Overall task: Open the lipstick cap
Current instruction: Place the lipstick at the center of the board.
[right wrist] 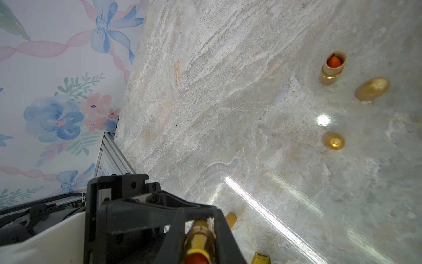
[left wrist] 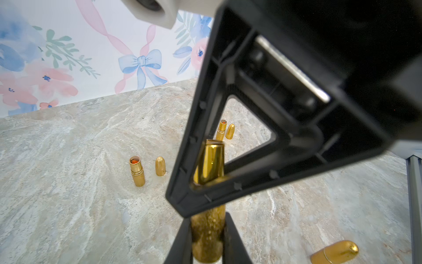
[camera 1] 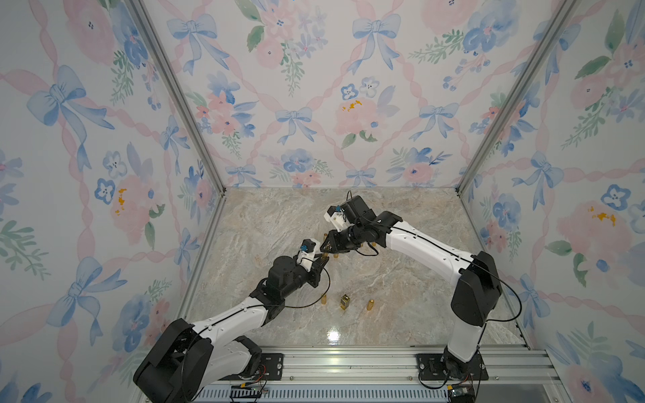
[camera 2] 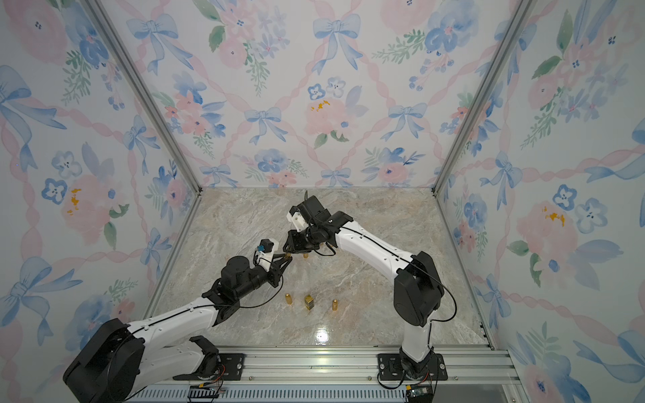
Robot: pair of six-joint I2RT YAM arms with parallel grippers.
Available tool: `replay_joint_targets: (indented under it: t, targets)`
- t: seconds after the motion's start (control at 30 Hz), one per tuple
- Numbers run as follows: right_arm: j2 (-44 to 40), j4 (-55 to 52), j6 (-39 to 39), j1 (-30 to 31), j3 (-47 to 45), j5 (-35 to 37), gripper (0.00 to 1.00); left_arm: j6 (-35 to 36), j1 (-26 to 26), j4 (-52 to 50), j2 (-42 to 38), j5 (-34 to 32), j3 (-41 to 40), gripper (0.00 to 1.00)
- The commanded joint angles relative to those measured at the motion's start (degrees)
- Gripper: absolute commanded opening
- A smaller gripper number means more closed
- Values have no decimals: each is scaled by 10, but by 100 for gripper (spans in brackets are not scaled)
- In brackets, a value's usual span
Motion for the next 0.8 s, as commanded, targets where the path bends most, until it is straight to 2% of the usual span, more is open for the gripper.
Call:
replay_joint_targets:
  t: [0.0, 0.17, 0.33, 0.4, 0.5, 0.77]
  targets:
    - [0, -40, -17, 4, 14, 28, 19, 4, 3, 5, -1, -35, -4, 0]
    - [-1, -42, -17, 3, 16, 40, 19, -1, 3, 5, 5, -43, 1, 2]
    - [2, -43, -11, 2, 20, 54, 19, -11, 3, 5, 14, -48, 6, 23]
    - [5, -40, -10, -1, 21, 62, 19, -20, 3, 5, 17, -48, 2, 34]
    - [14, -38, -4, -5, 26, 76, 19, -28, 3, 4, 18, -54, -6, 44]
    - [53, -28, -11, -8, 46, 154, 19, -53, 5, -2, -2, -83, -26, 56]
